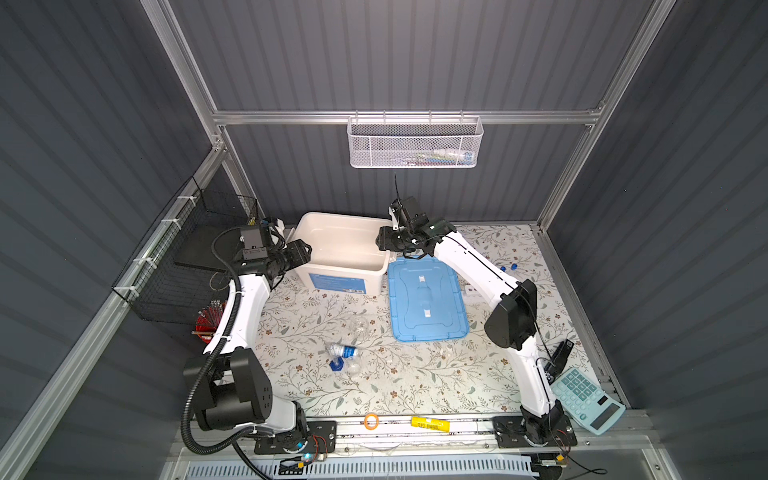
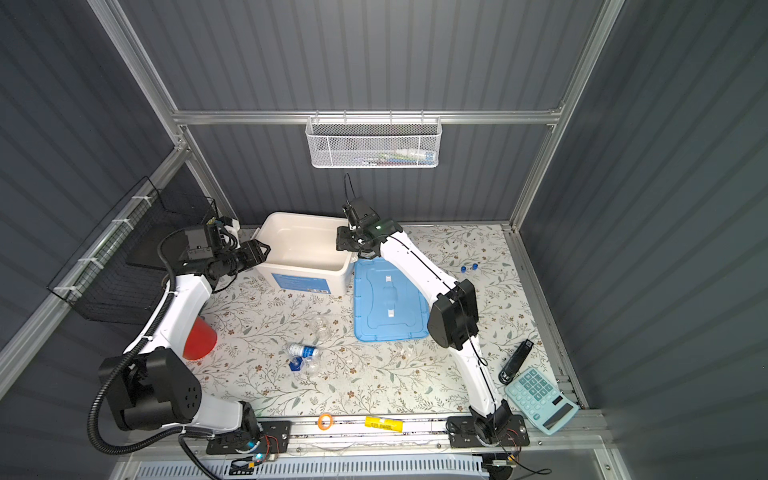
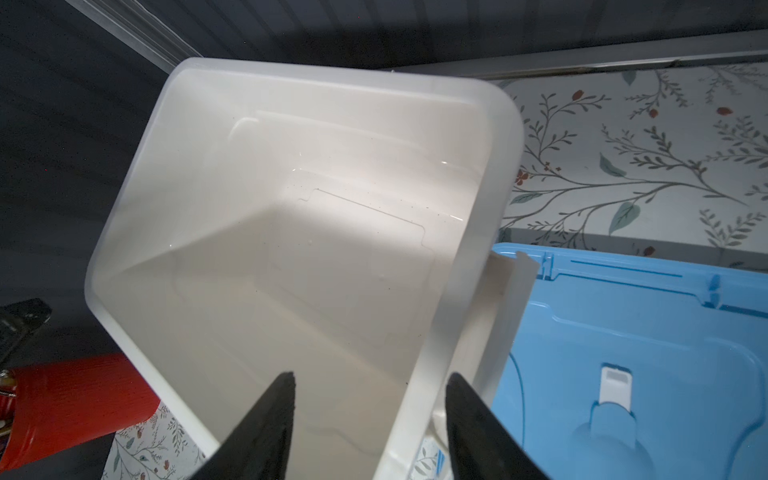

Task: Organize the chemistry lab equipment
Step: 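Lower both grippers and close them on the white bin's rims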

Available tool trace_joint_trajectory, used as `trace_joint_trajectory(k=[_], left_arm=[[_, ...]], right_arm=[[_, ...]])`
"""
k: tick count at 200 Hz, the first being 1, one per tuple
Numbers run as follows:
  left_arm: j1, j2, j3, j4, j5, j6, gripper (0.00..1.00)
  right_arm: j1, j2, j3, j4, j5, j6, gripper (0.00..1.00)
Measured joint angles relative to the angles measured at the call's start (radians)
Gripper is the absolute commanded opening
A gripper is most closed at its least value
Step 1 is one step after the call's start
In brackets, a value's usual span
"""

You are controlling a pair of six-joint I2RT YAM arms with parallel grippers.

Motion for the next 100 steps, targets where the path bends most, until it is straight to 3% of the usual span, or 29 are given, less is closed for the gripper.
trace_joint_trajectory(k=[100], left_arm=[[0.000,0.006,0.006,-0.001,0.000,0.000,0.64]], right_arm=[[-0.019,-0.006,-0.150,0.106,-0.064,0.023,0.59]])
